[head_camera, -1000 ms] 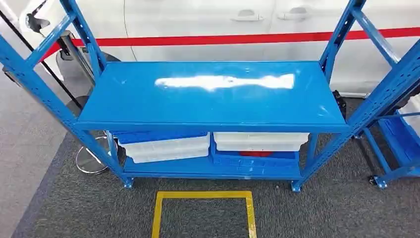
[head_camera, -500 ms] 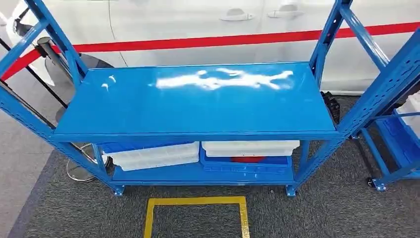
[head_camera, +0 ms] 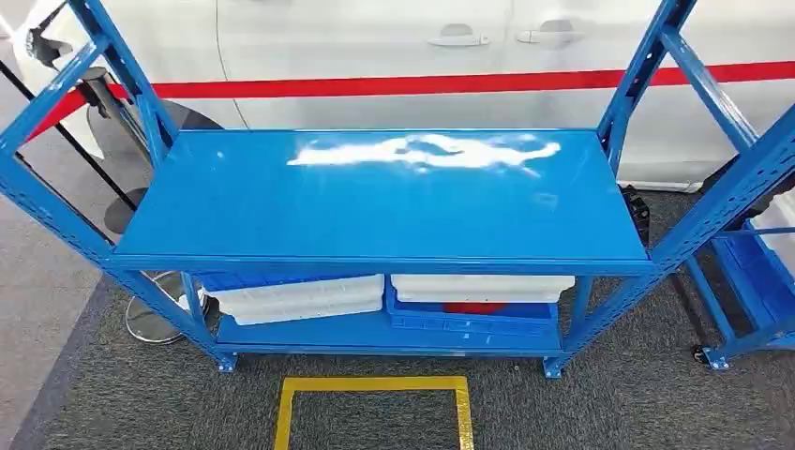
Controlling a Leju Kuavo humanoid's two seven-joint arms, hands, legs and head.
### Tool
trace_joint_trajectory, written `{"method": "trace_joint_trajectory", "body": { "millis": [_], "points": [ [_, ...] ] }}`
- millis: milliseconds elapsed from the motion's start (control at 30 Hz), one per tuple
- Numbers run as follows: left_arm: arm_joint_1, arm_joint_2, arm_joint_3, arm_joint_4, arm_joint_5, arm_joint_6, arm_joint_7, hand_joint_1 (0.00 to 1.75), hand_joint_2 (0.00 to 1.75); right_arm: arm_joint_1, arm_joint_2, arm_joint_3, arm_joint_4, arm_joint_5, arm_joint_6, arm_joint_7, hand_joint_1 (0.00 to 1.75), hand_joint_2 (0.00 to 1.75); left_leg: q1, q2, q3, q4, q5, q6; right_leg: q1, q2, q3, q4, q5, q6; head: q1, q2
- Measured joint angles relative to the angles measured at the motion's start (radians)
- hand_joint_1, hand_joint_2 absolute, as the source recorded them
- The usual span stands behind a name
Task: Take the parts from the cabinet and place them on the table.
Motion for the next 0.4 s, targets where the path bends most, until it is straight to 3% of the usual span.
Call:
{"method": "trace_joint_trajectory", "body": {
  "millis": [33, 67, 100, 133, 167, 200, 400],
  "points": [
    [-0.002, 0.003, 0.003, -0.002, -0.005, 0.0, 0.005, 0.0, 0.0, 0.0, 0.004, -0.001, -0.001, 0.001, 0.001, 0.003, 0.0, 1.75, -0.008, -0.002, -0.011, 0.031, -0.028, -0.011, 0.002, 0.01, -0.008, -0.007, 0.01, -0.028, 0.0, 0.0],
    [-0.002, 0.002, 0.004, -0.002, -0.006, 0.002, 0.008, 0.0, 0.0, -0.002, 0.004, -0.003, -0.002, 0.002, -0.001, 0.003, 0.0, 0.0, -0.011, -0.003, -0.012, 0.028, -0.024, 0.0, 0.005, 0.006, -0.009, 0.003, -0.004, -0.063, -0.003, 0.0],
    [-0.001, 0.001, 0.006, -0.002, -0.009, 0.003, 0.013, 0.0, 0.0, -0.002, 0.004, -0.007, -0.002, 0.002, -0.001, 0.004, 0.0, 0.0, -0.011, -0.002, -0.012, 0.027, -0.019, 0.006, 0.006, 0.006, -0.008, 0.004, -0.003, -0.044, -0.003, 0.0],
    [-0.002, 0.001, 0.009, -0.002, -0.01, 0.005, 0.016, 0.0, 0.0, -0.002, 0.005, -0.011, -0.002, 0.001, -0.001, 0.004, 0.0, 0.0, -0.009, -0.003, -0.01, 0.024, -0.015, -0.002, 0.009, 0.006, -0.008, 0.0, 0.002, -0.051, -0.003, 0.0],
    [-0.002, -0.001, 0.01, -0.002, -0.013, 0.005, 0.016, 0.0, 0.0, -0.002, 0.005, -0.016, -0.002, 0.001, -0.001, 0.004, 0.0, 0.0, -0.009, -0.003, -0.008, 0.017, -0.012, -0.007, 0.01, 0.005, -0.006, -0.005, 0.003, -0.051, -0.003, 0.0],
    [-0.001, -0.002, 0.011, -0.002, -0.015, 0.005, 0.017, 0.0, 1.75, -0.002, 0.004, -0.019, -0.003, 0.001, -0.001, 0.004, 0.0, 0.0, -0.009, -0.003, -0.005, 0.01, -0.01, -0.009, 0.01, 0.005, -0.004, -0.008, 0.004, -0.053, -0.003, 0.0],
    [-0.001, -0.007, 0.017, -0.002, -0.023, 0.009, 0.023, 0.0, 1.75, -0.002, 0.004, -0.03, -0.003, 0.017, -0.004, 0.005, 0.0, 0.0, -0.009, -0.004, 0.008, -0.006, -0.008, -0.014, 0.01, 0.005, 0.011, -0.024, 0.005, -0.054, -0.003, 0.0]
  ]
}}
